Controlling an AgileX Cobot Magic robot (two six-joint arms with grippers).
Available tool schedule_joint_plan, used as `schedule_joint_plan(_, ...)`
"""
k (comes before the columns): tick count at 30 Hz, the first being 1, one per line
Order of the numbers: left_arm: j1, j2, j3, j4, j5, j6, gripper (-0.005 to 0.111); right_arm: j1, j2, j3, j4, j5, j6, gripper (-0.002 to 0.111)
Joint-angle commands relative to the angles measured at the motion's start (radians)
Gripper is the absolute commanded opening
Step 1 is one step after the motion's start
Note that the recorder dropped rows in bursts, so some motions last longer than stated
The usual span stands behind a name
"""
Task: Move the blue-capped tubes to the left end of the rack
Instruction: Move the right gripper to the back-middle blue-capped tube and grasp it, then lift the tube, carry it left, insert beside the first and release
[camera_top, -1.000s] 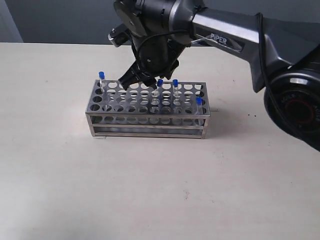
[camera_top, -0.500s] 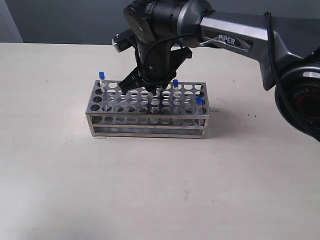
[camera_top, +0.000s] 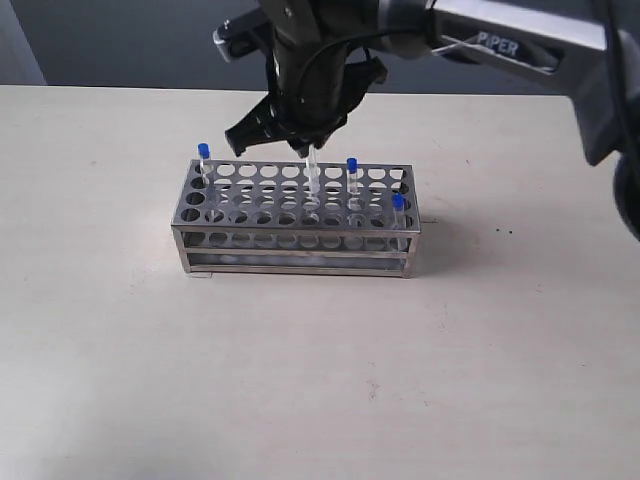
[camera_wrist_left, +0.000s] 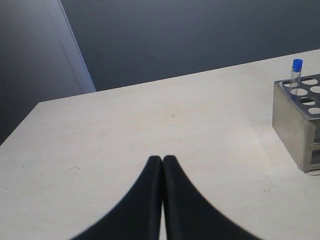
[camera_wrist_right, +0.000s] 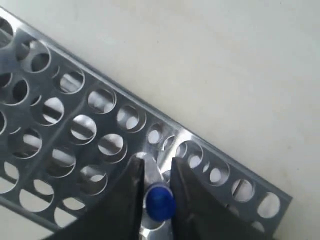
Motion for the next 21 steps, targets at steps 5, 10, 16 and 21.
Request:
schedule_joint_plan(5,-0.007,0.004,-0.002,0.006,-0.013,-0.003,0.0,0.001,-0.086,0.0,-0.056,-0.016,-0.012,0.0)
schedule_joint_plan(10,-0.007,0.004,-0.002,0.006,-0.013,-0.003,0.0,0.038,-0.097,-0.007,-0.033,-0.079,-0.057,0.0)
schedule_joint_plan(16,-0.007,0.004,-0.002,0.006,-0.013,-0.003,0.0,0.057,-0.089,-0.007,0.141,-0.237,-0.145,0.0)
schedule_joint_plan(21,-0.007,0.004,-0.002,0.006,-0.013,-0.003,0.0,0.057,-0.053,-0.007,0.287,-0.3,-0.255,-0.001)
